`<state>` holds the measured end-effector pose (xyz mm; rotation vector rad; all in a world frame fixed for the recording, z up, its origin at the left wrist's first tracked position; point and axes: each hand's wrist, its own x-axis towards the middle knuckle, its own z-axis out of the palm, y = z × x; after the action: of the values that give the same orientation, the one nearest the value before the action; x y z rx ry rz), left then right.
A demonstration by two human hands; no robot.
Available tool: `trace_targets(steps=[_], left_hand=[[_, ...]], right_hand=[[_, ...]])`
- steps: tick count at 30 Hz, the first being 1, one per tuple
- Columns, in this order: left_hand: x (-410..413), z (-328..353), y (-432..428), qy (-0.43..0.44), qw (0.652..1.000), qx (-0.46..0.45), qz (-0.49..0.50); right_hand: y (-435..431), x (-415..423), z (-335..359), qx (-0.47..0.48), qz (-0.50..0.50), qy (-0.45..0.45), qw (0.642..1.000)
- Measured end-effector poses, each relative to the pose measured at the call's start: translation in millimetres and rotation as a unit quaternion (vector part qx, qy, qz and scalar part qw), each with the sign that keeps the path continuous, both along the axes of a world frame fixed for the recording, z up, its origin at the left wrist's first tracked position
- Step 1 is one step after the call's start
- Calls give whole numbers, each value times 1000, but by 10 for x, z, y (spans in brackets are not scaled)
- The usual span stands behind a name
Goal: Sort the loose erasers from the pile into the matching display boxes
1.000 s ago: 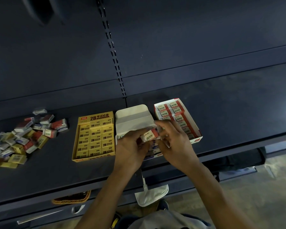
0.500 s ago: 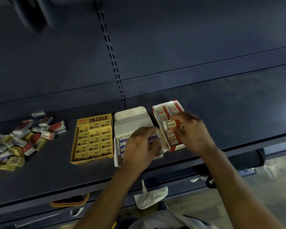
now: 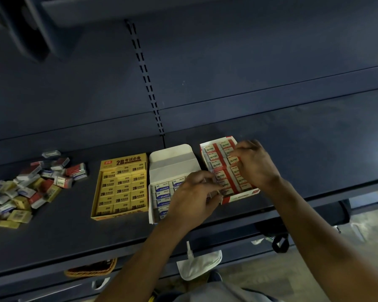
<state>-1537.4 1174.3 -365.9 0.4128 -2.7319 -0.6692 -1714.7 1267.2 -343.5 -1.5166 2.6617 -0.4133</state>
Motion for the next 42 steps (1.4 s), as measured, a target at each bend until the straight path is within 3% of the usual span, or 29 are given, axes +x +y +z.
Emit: trace_targets(steps=[6, 11, 15, 23, 32, 42], left_hand=[[-16, -9, 31, 1, 1000, 12, 10], [-4, 15, 25, 4, 1000, 20, 10], [64, 93, -93, 10, 999, -4, 50], [454, 181, -619, 21, 986, -26, 161], [1348, 186, -1133, 5, 973, -52, 224], [2172, 21, -1757, -48, 937, -71, 338]], right_hand=[[48, 26, -77, -40, -10, 11, 999], [-17, 152, -24, 23, -63, 11, 998], [-120, 431, 11, -45, -84, 2, 995], [-538, 1100, 7, -148, 24, -76, 986], [-1261, 1828, 60, -140, 109, -133, 975], [-2044, 2529, 27, -44, 177, -128, 975]])
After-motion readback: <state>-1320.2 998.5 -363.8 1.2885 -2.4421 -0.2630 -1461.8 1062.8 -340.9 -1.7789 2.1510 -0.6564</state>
